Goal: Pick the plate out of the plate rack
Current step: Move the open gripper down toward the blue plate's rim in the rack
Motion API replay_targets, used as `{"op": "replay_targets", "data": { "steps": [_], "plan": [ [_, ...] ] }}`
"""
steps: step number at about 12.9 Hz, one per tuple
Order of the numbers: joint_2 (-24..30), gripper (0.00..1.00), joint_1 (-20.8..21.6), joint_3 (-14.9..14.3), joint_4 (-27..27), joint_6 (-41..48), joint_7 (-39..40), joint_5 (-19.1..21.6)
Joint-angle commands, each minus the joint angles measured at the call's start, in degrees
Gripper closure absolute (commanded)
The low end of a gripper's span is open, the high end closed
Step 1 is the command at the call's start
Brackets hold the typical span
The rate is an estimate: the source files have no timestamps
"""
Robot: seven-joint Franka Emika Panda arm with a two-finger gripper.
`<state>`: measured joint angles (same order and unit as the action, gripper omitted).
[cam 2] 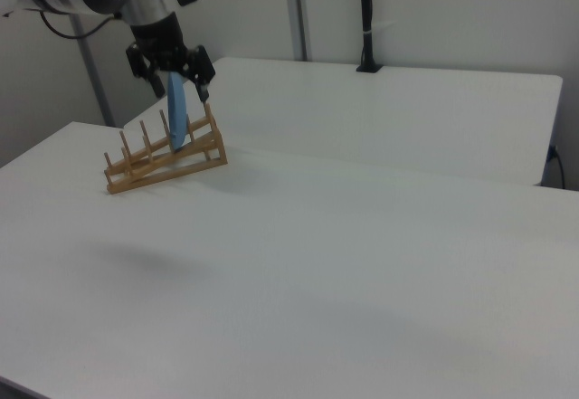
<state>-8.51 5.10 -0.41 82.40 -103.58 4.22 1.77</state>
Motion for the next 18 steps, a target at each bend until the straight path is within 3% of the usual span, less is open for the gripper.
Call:
{"op": "replay_targets", "data": {
  "steps": [1, 3, 7, 10, 18],
  "plan": [
    [-2.73, 0.0, 3.86, -0.9, -1.89, -10.73, 0.44, -1.5],
    [-6.15, 0.0, 6.14, -0.99, -1.9, -17.85, -2.35, -4.04],
    [-14.41, 0.0, 9.84, -1.08, -1.98, -36.48, -17.9, -14.04],
    [-19.24, 0.0, 11.86, -0.9, -5.04, -43.54, -28.96, -19.95],
    [-24.71, 0.03, 15.47, -0.9, -6.91, -48.82, -30.76, -21.37]
  ]
}}
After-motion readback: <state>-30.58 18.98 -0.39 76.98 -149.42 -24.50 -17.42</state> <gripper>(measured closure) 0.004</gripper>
